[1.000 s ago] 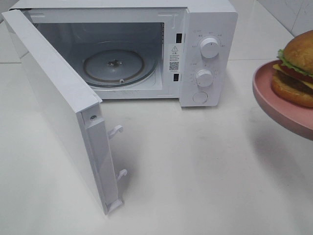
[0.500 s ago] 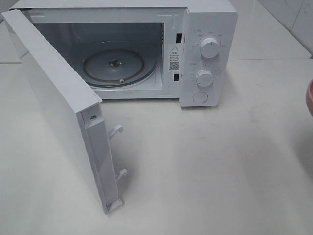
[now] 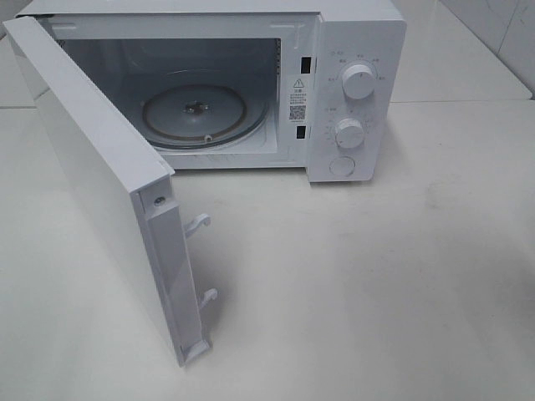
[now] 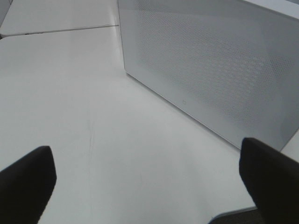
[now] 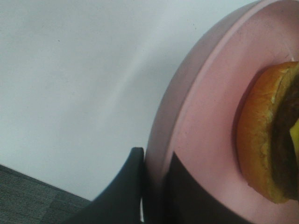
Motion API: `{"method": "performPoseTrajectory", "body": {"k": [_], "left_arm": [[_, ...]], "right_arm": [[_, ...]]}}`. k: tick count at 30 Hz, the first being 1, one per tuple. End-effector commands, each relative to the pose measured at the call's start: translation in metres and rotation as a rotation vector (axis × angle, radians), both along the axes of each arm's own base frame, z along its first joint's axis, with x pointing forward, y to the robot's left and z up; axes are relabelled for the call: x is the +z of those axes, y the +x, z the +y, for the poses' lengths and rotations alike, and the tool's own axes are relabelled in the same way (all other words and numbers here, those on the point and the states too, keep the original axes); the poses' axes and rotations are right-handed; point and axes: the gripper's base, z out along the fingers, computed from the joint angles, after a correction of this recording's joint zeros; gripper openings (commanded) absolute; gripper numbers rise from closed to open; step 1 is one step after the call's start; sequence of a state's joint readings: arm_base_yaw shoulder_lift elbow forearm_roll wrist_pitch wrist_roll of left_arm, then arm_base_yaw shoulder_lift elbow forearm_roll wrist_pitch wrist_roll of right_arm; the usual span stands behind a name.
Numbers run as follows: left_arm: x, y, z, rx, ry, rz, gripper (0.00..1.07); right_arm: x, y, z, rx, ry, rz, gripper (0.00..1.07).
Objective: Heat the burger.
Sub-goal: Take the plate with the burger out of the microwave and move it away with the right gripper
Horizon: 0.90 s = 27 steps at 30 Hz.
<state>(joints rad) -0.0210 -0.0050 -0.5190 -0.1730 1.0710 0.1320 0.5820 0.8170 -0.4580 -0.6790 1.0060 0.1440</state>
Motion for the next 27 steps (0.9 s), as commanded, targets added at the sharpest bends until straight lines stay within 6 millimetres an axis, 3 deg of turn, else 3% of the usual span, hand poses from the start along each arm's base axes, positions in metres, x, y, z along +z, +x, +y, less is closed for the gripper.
{"method": "performPoseTrajectory", "body": {"k": [1,14,19,27], "left_arm": [[0.0,-0.002,-0.001,0.0,-0.017,-0.015,1.0],[0.0,-0.002,-0.001,0.0,-0.017,-0.015,1.0],[0.0,-0.002,-0.001,0.0,-0.017,-0.015,1.0],[0.0,-0.002,-0.001,0.0,-0.017,-0.015,1.0]], "right_arm": [[0.005,0.003,-0.005,-0.055,-0.041,-0.058,0.01],[-0.002,0.034,0.013,-0.219,-0.05,-0.022,0.01],[-0.015,0.052,0.023,-0.299,-0.081,-0.013,0.01],[-0.03,0.062,0.028,-0.347,-0.117,-0.013,0.01]]}}
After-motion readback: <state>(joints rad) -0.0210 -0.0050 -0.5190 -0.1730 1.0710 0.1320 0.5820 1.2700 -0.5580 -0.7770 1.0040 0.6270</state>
